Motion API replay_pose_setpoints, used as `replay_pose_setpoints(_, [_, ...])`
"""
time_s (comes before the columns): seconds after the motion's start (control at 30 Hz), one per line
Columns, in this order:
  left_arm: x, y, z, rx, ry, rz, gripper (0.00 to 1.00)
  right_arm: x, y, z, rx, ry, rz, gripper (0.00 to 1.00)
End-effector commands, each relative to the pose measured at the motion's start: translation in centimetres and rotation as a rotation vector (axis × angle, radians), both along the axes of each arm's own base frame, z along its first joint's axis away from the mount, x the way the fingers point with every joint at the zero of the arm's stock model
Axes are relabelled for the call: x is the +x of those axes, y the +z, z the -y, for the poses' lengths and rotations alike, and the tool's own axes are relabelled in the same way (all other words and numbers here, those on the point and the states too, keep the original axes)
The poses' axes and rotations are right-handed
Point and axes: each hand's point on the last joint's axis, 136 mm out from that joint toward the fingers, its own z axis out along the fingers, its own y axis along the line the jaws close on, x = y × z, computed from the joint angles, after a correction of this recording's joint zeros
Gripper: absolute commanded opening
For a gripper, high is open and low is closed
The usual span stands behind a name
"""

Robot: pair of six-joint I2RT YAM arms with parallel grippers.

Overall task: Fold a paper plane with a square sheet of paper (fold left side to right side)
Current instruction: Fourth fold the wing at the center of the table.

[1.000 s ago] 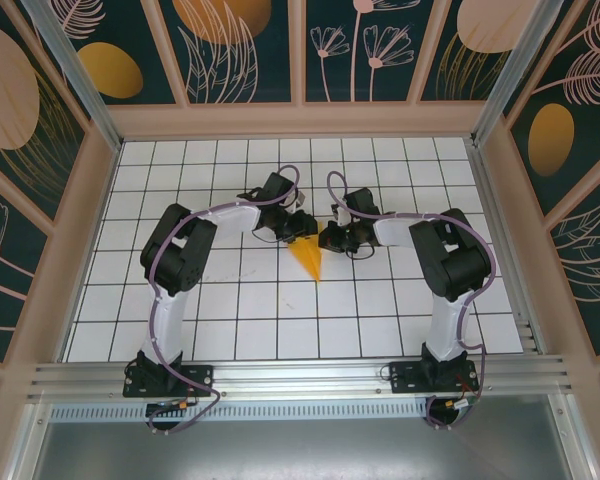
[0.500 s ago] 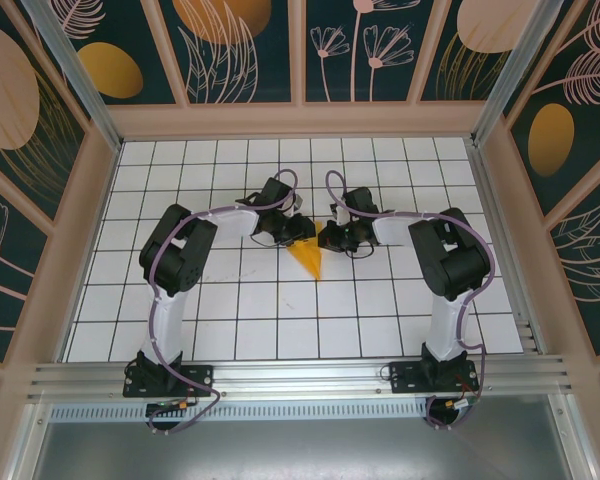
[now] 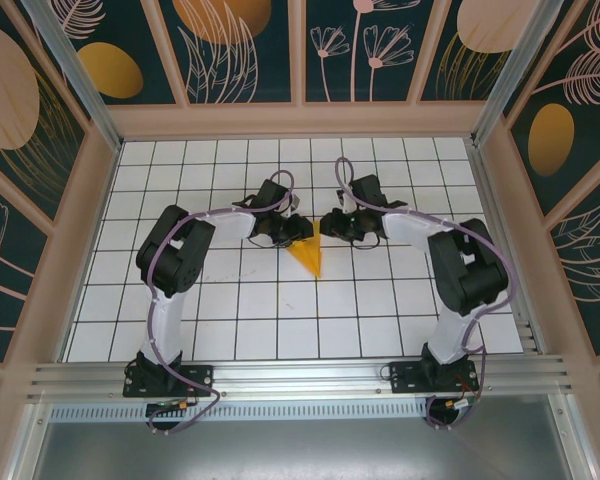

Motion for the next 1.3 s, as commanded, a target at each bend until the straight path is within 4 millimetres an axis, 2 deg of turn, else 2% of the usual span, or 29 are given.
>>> replay_pose_setpoints(0.0, [-2.9, -4.6, -1.8, 0.121, 0.015, -0.124, 0.33, -2.4, 1.8, -0.5, 0.024, 0.054, 0.016, 0.31])
replay_pose_setpoints(0.17, [-2.8, -4.6, -1.7, 0.119, 0.014, -0.123, 0.33, -5.9, 1.9, -3.6, 0.112, 0.146, -0.028, 0.28])
replay_pose_setpoints(0.23, [-2.8, -4.5, -1.7, 0.118, 0.014, -0.121, 0.33, -7.1, 1.2, -4.8, 0.11, 0.17, -0.051, 0.27])
replay_pose_setpoints(0.33, [-2.8, -4.6, -1.8, 0.119, 0.015, -0.123, 0.34, -7.9, -0.6, -5.3, 0.087, 0.172, -0.097, 0.26])
replay_pose_setpoints(0.5, [-2.8, -4.5, -1.8, 0.119, 0.016, -0.121, 0.33, -8.8, -3.4, -4.7, 0.034, 0.155, -0.166, 0.25])
replay_pose_setpoints(0.67, [-2.8, -4.5, -1.7, 0.119, 0.013, -0.12, 0.34, -9.6, -4.8, -4.0, 0.005, 0.146, -0.2, 0.25])
replay_pose_setpoints(1.03, [-2.8, -4.6, -1.8, 0.12, 0.013, -0.121, 0.34, -10.5, -6.9, -3.1, -0.031, 0.136, -0.242, 0.25])
replay_pose_setpoints(1.27, [-2.7, -4.5, -1.7, 0.123, 0.012, -0.12, 0.33, -11.1, -7.3, -2.9, -0.046, 0.147, -0.258, 0.25])
